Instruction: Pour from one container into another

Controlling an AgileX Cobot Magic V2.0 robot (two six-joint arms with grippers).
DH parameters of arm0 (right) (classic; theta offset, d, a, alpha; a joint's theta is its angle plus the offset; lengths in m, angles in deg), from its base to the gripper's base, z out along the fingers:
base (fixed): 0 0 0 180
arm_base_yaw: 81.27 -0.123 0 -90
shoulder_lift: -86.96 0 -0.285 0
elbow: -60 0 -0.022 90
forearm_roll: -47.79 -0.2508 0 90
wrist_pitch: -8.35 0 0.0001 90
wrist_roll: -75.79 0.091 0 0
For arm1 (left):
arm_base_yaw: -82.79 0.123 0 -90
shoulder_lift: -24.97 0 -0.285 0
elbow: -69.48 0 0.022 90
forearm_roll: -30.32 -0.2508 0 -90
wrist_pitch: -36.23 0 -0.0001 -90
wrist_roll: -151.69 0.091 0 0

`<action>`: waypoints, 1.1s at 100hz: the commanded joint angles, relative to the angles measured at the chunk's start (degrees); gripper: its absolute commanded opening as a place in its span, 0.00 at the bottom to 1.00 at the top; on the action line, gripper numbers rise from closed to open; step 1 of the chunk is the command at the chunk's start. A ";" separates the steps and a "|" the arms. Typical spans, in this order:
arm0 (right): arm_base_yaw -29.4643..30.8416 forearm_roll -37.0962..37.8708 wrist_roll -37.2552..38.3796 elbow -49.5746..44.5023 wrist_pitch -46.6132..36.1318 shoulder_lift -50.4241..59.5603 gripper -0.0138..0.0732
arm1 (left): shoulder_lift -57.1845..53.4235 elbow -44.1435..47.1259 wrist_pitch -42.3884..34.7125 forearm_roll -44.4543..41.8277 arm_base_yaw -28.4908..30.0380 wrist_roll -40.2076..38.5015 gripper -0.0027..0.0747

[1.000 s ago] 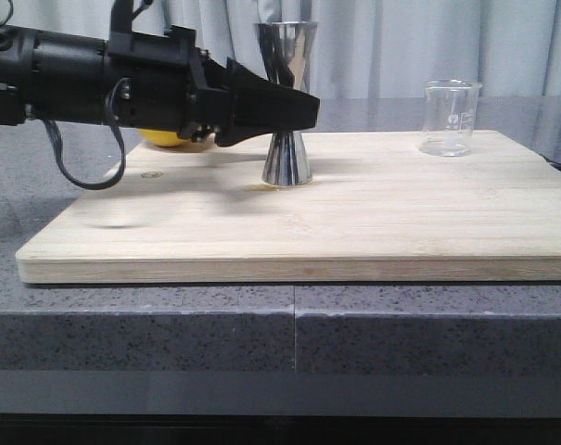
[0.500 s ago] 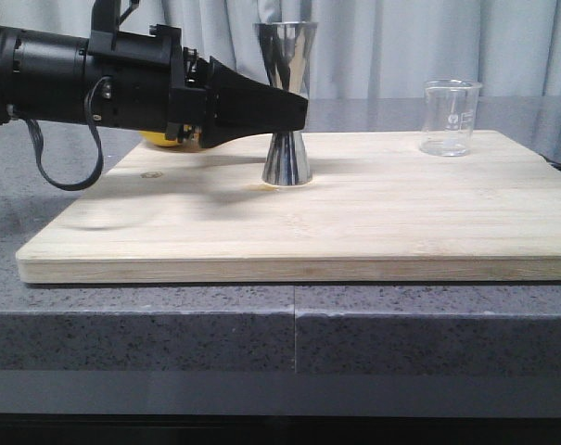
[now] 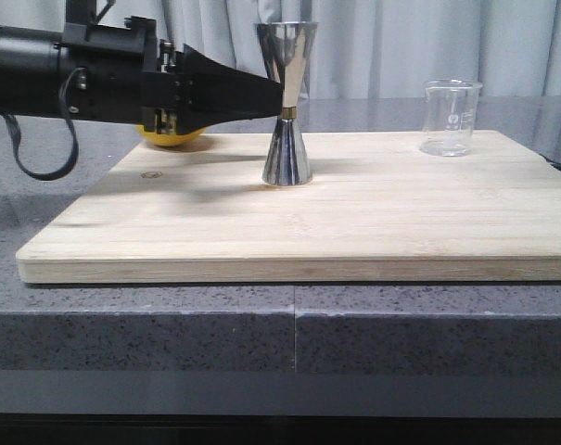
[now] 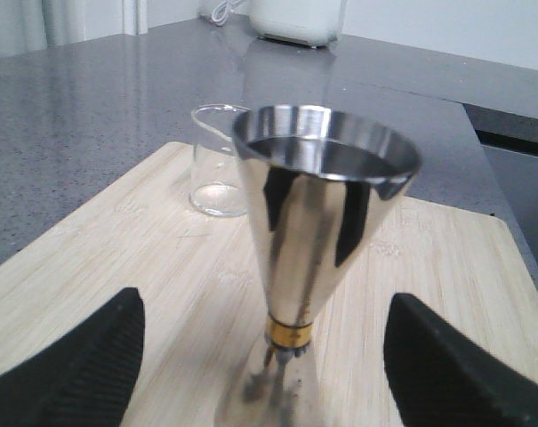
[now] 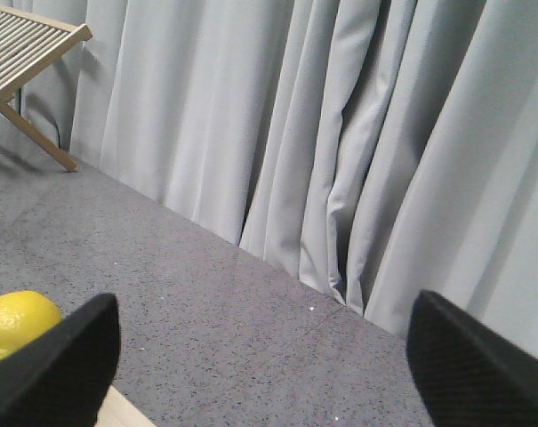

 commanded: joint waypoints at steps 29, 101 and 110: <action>0.20 -2.47 0.00 1.37 -2.89 1.99 0.84 | -3.39 -1.53 -11.57 -2.82 4.77 -5.52 0.71; 0.28 -6.90 0.00 1.37 0.77 1.99 0.84 | -18.68 -1.76 -9.32 7.95 10.82 -10.56 0.71; 0.28 -8.73 -0.36 1.37 3.76 2.28 0.84 | -21.09 -1.76 -3.56 12.61 13.56 -10.56 0.71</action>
